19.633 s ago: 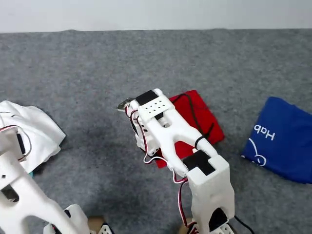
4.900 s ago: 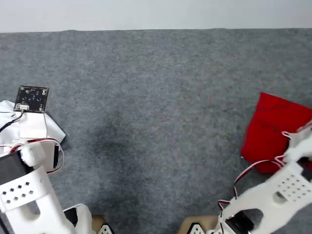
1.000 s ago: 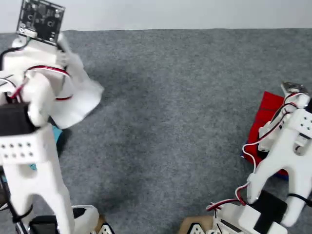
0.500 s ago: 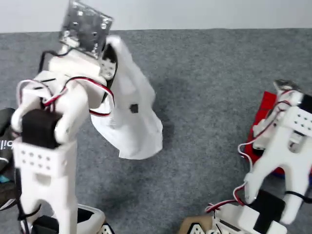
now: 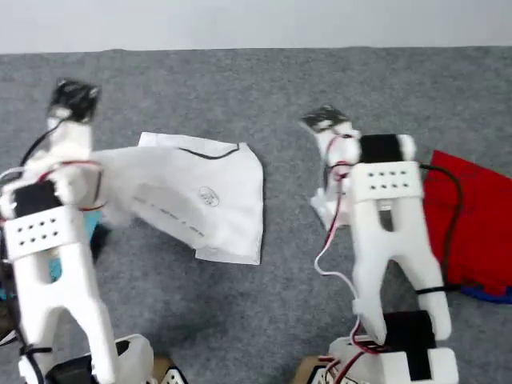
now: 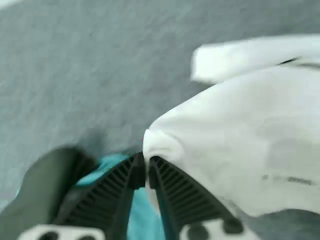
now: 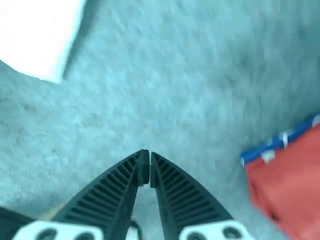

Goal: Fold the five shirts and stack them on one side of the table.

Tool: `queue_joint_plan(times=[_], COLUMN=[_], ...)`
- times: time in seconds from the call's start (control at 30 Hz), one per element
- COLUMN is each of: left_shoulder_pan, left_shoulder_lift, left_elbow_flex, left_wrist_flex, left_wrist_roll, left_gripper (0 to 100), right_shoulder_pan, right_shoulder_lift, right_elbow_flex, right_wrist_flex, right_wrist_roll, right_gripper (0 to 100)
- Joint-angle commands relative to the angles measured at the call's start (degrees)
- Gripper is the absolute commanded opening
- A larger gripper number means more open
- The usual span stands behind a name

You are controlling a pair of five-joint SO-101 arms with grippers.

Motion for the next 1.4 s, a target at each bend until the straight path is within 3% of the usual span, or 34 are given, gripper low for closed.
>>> queue_joint_plan(times=[0.0, 0.17, 0.4, 0.53, 0.7, 0.83, 1.0, 1.2, 1.37], left_shoulder_pan=[-6.68, -9.14, -8.18, -12.84, -18.9, -19.69, -11.52, 9.14, 25.23], left_shoulder_lift=[-1.58, -1.76, -1.93, -1.93, -2.02, -2.02, -2.02, -2.02, -1.41], left_elbow_flex=[3.82, 6.73, 7.52, 4.53, -0.92, -7.69, -17.27, -21.05, -15.16], left_wrist_flex=[-5.71, -6.42, -4.66, -4.66, -4.48, -1.85, 9.76, 22.77, 24.79], left_wrist_roll=[-3.96, -4.92, -4.84, -5.01, -4.13, -0.09, -0.18, -0.09, 0.09], left_gripper=[0, 0, 0, 1, 12, 19, 20, 20, 20], right_shoulder_pan=[-5.58, -12.62, -20.0, -23.25, -23.69, -20.62, -14.9, -6.2, 1.89], right_shoulder_lift=[-1.89, 4.09, 15.6, 21.14, 25.8, 26.15, 21.76, 15.6, 12.62], right_elbow_flex=[-0.7, -3.08, -14.86, -20.13, -25.67, -26.2, -26.02, -25.85, -25.76], right_wrist_flex=[-2.95, -2.95, 1.01, 3.12, 5.67, 8.13, 8.4, 8.48, 8.48], right_wrist_roll=[0.44, 0.53, 0.53, 0.53, 0.53, 0.26, 0.18, 0.18, 0.18], right_gripper=[0.9, 1.8, 18.4, 20.4, 20.3, 20.3, 20.3, 20.3, 20.3])
